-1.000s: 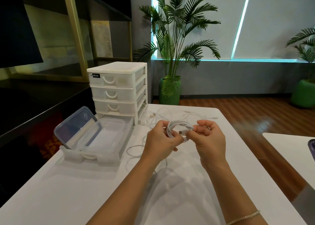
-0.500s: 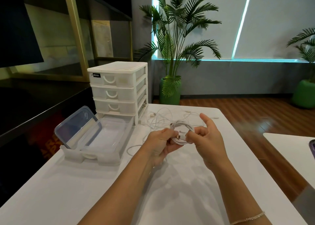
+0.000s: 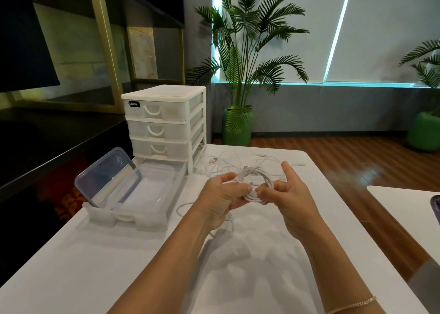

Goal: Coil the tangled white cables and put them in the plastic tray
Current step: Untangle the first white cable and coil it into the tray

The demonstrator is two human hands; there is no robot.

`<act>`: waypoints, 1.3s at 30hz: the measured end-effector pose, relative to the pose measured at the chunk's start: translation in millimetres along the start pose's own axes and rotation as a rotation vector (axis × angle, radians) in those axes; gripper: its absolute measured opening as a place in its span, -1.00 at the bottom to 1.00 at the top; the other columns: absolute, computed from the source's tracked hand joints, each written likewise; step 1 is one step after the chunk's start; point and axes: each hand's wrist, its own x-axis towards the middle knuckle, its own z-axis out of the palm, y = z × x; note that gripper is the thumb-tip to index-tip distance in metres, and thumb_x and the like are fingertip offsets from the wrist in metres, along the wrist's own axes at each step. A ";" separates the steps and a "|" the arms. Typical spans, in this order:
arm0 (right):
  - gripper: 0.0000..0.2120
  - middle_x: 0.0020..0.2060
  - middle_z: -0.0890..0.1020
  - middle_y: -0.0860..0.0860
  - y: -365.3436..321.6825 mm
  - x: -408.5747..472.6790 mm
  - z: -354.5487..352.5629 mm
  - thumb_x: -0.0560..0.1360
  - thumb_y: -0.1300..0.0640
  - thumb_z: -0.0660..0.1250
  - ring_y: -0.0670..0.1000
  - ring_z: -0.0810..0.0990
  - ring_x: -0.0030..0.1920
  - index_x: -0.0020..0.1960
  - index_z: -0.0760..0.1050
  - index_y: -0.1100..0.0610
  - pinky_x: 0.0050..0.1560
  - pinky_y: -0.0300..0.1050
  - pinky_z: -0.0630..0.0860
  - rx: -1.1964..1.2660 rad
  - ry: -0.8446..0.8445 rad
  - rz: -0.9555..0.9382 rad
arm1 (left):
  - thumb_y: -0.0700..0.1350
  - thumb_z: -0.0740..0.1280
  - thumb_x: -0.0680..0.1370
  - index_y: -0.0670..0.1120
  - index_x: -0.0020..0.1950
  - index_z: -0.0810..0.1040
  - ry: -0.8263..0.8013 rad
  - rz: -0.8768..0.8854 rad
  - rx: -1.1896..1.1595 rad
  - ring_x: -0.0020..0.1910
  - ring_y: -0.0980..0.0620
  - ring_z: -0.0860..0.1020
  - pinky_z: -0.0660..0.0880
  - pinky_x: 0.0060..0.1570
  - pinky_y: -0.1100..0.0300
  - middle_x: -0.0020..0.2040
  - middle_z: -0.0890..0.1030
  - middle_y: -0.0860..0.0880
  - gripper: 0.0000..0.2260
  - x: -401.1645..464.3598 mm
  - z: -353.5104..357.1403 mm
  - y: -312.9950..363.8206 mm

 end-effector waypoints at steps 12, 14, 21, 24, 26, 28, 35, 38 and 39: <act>-0.26 0.05 0.55 0.16 15.5 10.1 2.3 0.36 0.39 0.38 0.05 0.54 -0.18 0.46 0.14 0.22 -0.23 -0.13 0.45 0.218 0.037 0.190 | -0.31 0.46 0.39 0.02 0.04 0.35 0.011 0.227 0.234 -0.11 0.04 0.59 0.61 -0.06 0.11 -0.11 0.60 0.01 -0.59 2.4 4.5 -15.0; -0.32 -0.01 0.58 0.18 17.7 11.5 2.1 0.37 0.34 0.39 0.00 0.53 -0.28 0.43 0.20 0.25 -0.31 -0.15 0.41 0.210 0.014 0.230 | -0.27 0.47 0.39 0.05 0.03 0.35 0.026 0.265 0.295 -0.08 0.02 0.57 0.60 0.01 0.07 -0.09 0.60 0.01 -0.60 2.4 3.9 -17.1; -0.39 -0.10 0.61 0.20 20.1 15.5 -3.9 0.32 0.36 0.43 0.03 0.54 -0.33 0.33 0.34 0.25 -0.31 -0.14 0.42 0.206 0.067 0.261 | -0.19 0.46 0.43 0.05 0.08 0.34 0.021 0.326 0.454 -0.05 0.03 0.57 0.62 -0.03 0.09 -0.08 0.60 0.01 -0.62 4.2 5.3 -17.8; -0.37 0.02 0.58 0.23 21.4 16.6 -3.0 0.30 0.42 0.41 0.08 0.55 -0.23 0.33 0.33 0.25 -0.30 -0.13 0.43 0.242 0.135 0.245 | -0.18 0.46 0.43 0.07 0.04 0.34 -0.003 0.309 0.444 -0.12 0.07 0.58 0.62 -0.15 0.20 -0.06 0.61 0.00 -0.65 3.1 6.8 -19.1; -0.37 0.10 0.55 0.22 20.6 16.2 -1.1 0.30 0.44 0.40 0.13 0.57 -0.10 0.33 0.31 0.21 -0.26 -0.13 0.44 0.234 0.175 0.237 | -0.17 0.47 0.42 0.08 0.03 0.35 -0.001 0.293 0.437 -0.13 0.07 0.60 0.62 -0.16 0.22 -0.04 0.62 0.00 -0.64 3.1 8.1 -18.8; -0.36 0.13 0.54 0.19 18.7 15.1 -0.3 0.31 0.43 0.40 0.16 0.57 -0.03 0.33 0.30 0.18 -0.25 -0.14 0.46 0.208 0.174 0.229 | -0.19 0.47 0.41 0.10 0.00 0.36 0.014 0.259 0.390 -0.11 0.04 0.63 0.61 -0.16 0.24 -0.01 0.64 -0.02 -0.65 4.0 8.8 -16.5; -0.42 0.14 0.53 0.19 12.7 11.8 2.5 0.35 0.42 0.35 0.02 0.48 -0.17 0.33 0.32 0.16 -0.30 -0.18 0.38 0.230 0.102 0.187 | -0.29 0.41 0.45 -0.04 0.04 0.43 0.012 0.057 -0.043 -0.12 -0.03 0.65 0.61 -0.20 0.26 0.03 0.65 -0.13 -0.73 1.4 8.8 -9.8; -0.38 0.10 0.54 0.15 9.0 9.9 3.5 0.35 0.37 0.42 0.00 0.50 -0.18 0.34 0.29 0.11 -0.27 -0.19 0.42 0.234 0.078 0.152 | -0.30 0.44 0.42 -0.09 0.04 0.41 0.073 -0.002 -0.180 -0.26 0.03 0.66 0.60 -0.30 0.31 0.00 0.64 -0.17 -0.70 1.1 8.4 -6.8; -0.35 0.06 0.55 0.11 7.2 8.6 4.1 0.34 0.31 0.46 0.00 0.52 -0.18 0.34 0.27 0.07 -0.24 -0.21 0.43 0.201 0.059 0.143 | -0.32 0.44 0.41 -0.13 0.08 0.40 0.089 -0.024 -0.230 -0.32 0.05 0.66 0.60 -0.33 0.32 -0.03 0.64 -0.17 -0.67 1.3 6.9 -5.5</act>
